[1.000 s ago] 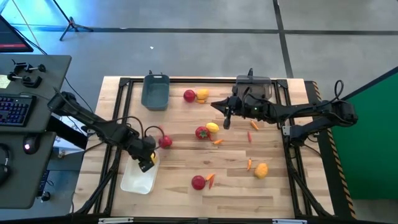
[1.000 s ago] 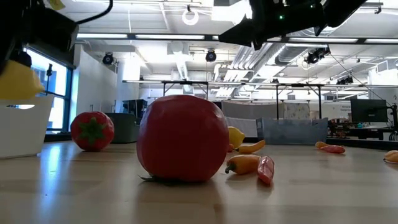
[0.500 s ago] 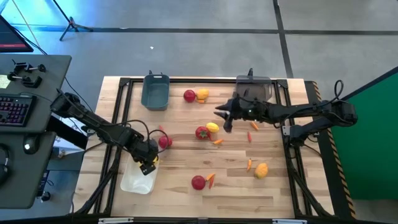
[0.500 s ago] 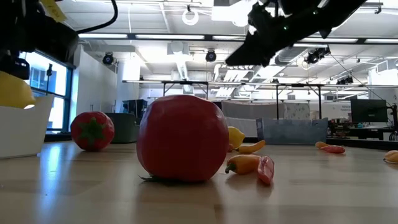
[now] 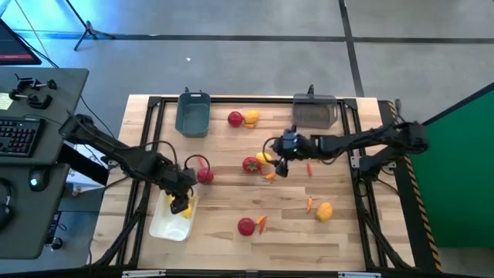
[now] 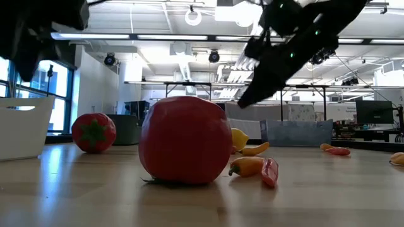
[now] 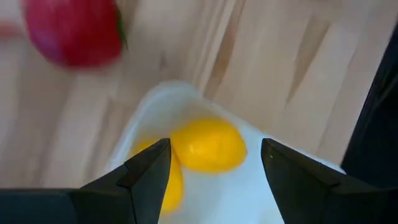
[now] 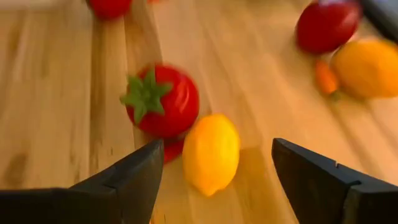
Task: Sort produce into baskets
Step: Put the yellow lemon into the white bin
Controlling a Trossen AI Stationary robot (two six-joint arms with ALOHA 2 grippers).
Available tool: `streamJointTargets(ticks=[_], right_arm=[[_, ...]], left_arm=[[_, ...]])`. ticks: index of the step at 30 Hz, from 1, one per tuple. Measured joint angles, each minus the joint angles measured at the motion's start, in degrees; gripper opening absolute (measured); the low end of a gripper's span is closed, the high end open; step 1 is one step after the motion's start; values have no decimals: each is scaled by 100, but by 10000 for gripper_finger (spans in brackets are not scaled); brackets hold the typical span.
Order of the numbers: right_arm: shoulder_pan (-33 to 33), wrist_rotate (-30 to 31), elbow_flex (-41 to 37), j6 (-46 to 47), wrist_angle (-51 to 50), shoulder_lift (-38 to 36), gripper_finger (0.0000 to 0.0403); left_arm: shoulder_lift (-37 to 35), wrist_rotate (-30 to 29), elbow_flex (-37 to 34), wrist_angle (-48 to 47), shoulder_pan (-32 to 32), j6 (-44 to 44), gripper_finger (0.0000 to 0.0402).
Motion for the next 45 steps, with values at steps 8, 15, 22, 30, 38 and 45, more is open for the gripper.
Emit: streamJointTargets(ticks=[8,15,22,30,38,45], right_arm=[[9,27,-2,39,436,854,291],[7,33,-2,74,733,1234,289],[-2,44,-2,479,759,1452,211],[-2,45,2,490,725,1136,114],[-1,-112,9,453,796,360,119],[112,-418,9,399,1337,81,116]], left_arm=[[-760,-614,-352,1199,573,1250,216],[-987,-201,-1078,3253,1663,2555,190],[-843,719,-2043,5758,2654,2969,162],[-818,992,-2702,7936,3554,2718,128],[-818,985,-2692,7931,4004,2953,123],[-282,985,-2133,7654,3708,3338,193]])
